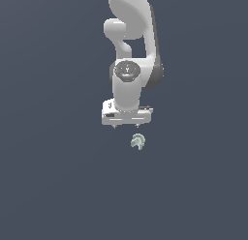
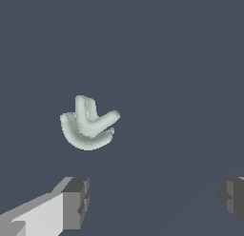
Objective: Pick up the object and move it to a goal position.
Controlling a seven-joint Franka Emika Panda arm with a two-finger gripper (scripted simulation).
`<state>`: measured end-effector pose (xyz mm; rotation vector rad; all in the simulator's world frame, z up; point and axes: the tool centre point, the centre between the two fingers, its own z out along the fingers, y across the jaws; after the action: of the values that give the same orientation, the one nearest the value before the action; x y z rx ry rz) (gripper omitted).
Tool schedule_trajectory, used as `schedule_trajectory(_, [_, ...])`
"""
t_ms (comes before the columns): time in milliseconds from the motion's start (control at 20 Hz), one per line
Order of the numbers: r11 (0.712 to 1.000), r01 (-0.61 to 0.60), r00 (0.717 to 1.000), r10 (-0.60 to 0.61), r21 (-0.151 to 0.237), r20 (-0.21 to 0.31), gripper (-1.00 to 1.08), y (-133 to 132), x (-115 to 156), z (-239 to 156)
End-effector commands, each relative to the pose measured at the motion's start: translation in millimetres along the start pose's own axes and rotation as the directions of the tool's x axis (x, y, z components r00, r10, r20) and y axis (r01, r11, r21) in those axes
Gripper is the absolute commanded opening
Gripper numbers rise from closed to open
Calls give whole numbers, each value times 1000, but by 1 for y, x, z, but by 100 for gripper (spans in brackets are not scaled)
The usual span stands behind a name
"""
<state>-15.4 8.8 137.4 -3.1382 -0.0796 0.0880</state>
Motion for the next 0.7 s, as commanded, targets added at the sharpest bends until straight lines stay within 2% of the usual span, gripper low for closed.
schedule_trajectory(0, [1000,0,1000,0,0,0,100,0,0,0])
schedule_trajectory(650, [1000,0,1000,0,-19,2,100,-2,6,-1])
